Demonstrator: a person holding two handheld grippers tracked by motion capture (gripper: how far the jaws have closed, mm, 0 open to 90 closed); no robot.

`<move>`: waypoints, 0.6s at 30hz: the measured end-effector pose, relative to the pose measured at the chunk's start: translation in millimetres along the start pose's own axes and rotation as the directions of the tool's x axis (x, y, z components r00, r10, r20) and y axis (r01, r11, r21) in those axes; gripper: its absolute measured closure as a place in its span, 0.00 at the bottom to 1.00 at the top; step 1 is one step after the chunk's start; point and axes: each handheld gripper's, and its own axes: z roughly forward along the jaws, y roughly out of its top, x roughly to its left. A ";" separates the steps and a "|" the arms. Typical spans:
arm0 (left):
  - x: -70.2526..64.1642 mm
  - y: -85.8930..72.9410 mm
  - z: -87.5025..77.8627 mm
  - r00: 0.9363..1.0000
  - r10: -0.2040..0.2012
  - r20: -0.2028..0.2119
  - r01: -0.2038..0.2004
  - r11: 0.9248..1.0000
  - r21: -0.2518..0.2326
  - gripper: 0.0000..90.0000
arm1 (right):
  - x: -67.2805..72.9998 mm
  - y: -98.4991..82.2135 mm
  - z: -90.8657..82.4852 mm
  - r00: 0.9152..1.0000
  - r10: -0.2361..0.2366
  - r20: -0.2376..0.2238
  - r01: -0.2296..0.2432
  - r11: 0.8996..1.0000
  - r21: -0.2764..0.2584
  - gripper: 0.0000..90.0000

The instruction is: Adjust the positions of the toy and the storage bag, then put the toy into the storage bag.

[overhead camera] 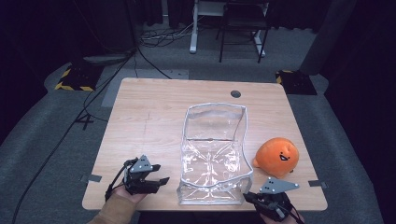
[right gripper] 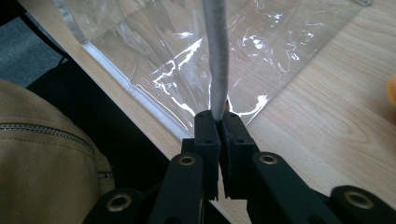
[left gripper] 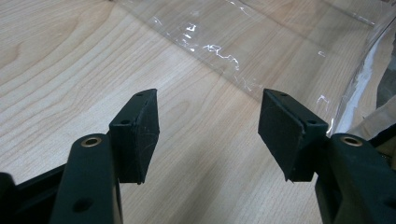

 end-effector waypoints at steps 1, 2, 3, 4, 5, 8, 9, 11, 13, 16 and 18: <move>0.1 -0.2 0.1 1.000 0.001 -0.002 -0.001 1.000 0.001 0.43 | -1.3 0.4 -1.6 1.000 0.006 -0.007 -0.006 1.000 -0.006 0.89; 0.8 -0.2 0.5 1.000 -0.002 0.001 0.002 1.000 0.003 0.43 | -3.7 1.6 -5.2 1.000 0.017 -0.018 -0.017 1.000 -0.006 0.84; 0.8 -0.2 0.5 1.000 -0.002 0.001 0.002 1.000 0.003 0.43 | -3.7 1.6 -5.2 1.000 0.017 -0.018 -0.017 1.000 -0.006 0.84; 1.3 -0.4 0.5 1.000 -0.001 0.000 0.001 1.000 0.004 0.43 | -4.1 2.5 -9.5 1.000 0.004 -0.014 -0.004 1.000 -0.004 0.80; 1.3 -0.4 0.5 1.000 -0.001 0.000 0.001 1.000 0.004 0.43 | -4.1 2.5 -9.5 1.000 0.004 -0.014 -0.004 1.000 -0.004 0.80; 1.6 -1.7 -0.2 1.000 -0.003 -0.004 0.003 1.000 0.003 0.43 | -7.0 3.4 -13.8 1.000 0.002 -0.019 -0.001 1.000 0.006 0.73; 2.1 -2.0 -0.6 1.000 -0.006 -0.007 0.006 1.000 0.001 0.43 | -8.1 3.4 -15.5 1.000 -0.001 -0.017 0.001 1.000 0.007 0.71; 3.7 -3.4 -1.5 1.000 -0.009 -0.014 0.009 1.000 0.005 0.43 | -10.9 3.8 -19.1 1.000 0.010 -0.025 -0.010 1.000 0.005 0.68; 6.1 -5.2 -1.4 1.000 -0.016 -0.012 0.016 1.000 0.010 0.42 | -13.6 4.8 -23.4 1.000 0.017 -0.021 -0.017 1.000 -0.004 0.67; 11.2 -8.8 -0.9 0.999 -0.035 -0.022 0.036 0.999 0.022 0.42 | -17.7 7.9 -30.6 1.000 0.020 -0.011 -0.020 1.000 -0.014 0.66; 13.7 -11.3 -1.9 0.999 -0.043 -0.030 0.044 0.999 0.026 0.42 | -21.4 10.6 -35.4 1.000 0.022 -0.001 -0.022 1.000 -0.017 0.65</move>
